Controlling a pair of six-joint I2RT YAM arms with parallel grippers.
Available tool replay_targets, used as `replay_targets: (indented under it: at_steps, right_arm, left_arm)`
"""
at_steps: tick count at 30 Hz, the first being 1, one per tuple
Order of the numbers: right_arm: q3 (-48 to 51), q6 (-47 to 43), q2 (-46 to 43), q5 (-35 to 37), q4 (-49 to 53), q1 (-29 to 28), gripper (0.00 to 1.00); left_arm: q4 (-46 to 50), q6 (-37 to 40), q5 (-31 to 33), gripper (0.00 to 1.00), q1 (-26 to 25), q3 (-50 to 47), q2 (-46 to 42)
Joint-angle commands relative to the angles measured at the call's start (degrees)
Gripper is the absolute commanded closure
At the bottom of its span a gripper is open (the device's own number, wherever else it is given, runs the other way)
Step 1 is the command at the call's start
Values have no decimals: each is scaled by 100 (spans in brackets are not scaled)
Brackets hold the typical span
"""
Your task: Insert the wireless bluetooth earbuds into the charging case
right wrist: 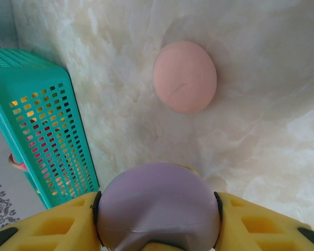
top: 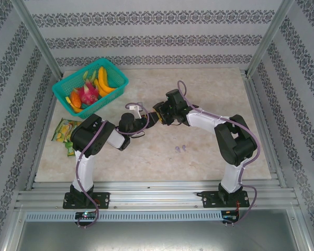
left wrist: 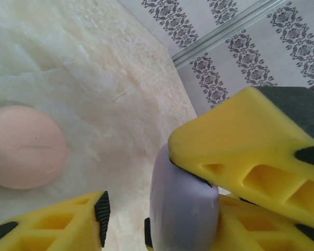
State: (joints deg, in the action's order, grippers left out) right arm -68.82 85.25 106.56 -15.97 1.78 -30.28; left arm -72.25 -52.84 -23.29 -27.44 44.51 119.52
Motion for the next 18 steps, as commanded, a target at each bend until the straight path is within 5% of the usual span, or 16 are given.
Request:
replay_targets:
  at_steps: [1,18]
  right_arm:
    - [62,62,8,-126,-169,-101,60]
    - [158,98,-40,-101,-248,-85,60]
  left_arm:
    - [-168,-97,280,52,-42,73,211]
    - [-227,-180,364,79,-43,122,304]
